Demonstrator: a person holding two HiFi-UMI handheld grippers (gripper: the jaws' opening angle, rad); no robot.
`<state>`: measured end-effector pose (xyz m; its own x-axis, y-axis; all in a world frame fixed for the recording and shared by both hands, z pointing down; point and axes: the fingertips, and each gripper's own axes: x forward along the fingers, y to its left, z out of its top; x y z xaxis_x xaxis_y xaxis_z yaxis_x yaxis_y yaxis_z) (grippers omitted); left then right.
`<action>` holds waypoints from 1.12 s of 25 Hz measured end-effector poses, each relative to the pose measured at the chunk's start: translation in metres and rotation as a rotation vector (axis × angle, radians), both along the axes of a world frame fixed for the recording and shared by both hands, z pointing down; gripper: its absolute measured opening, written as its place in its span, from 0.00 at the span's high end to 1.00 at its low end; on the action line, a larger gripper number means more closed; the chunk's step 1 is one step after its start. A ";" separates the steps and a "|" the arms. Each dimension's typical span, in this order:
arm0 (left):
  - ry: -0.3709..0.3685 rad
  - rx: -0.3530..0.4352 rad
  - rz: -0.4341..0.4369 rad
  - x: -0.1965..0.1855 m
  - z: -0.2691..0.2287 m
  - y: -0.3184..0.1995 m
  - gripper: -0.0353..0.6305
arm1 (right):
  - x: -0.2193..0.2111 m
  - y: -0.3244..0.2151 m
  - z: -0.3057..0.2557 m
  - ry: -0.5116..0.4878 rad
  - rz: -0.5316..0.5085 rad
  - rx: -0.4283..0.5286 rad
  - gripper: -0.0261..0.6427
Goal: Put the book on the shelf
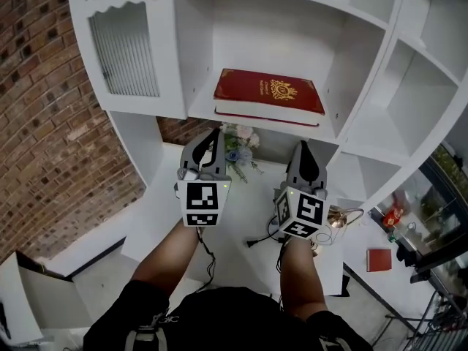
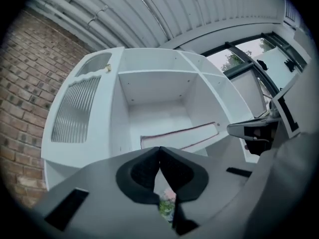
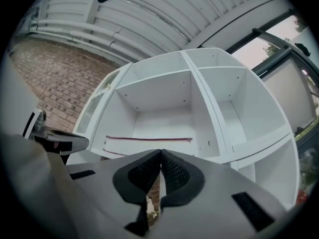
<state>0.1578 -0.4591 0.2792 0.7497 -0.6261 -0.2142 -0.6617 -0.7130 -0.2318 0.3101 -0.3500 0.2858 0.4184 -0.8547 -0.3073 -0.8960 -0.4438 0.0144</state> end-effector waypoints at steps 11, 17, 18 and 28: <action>-0.043 -0.224 0.049 -0.015 0.093 0.019 0.93 | -0.036 0.007 0.067 -0.086 -0.143 -0.057 0.94; -0.048 -0.225 0.048 -0.020 0.094 0.027 0.93 | -0.045 0.010 0.070 -0.088 -0.164 -0.071 0.94; -0.047 -0.225 0.049 -0.020 0.093 0.028 0.93 | -0.046 0.011 0.070 -0.086 -0.165 -0.072 0.94; -0.062 -0.236 0.070 -0.021 0.095 0.037 0.93 | -0.052 0.016 0.076 -0.099 -0.162 -0.087 0.94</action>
<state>0.1369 -0.4220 0.3747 0.8000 -0.5997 -0.0204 -0.5987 -0.7956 -0.0927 0.2581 -0.3337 0.3622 0.2975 -0.9349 -0.1935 -0.9546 -0.2945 -0.0448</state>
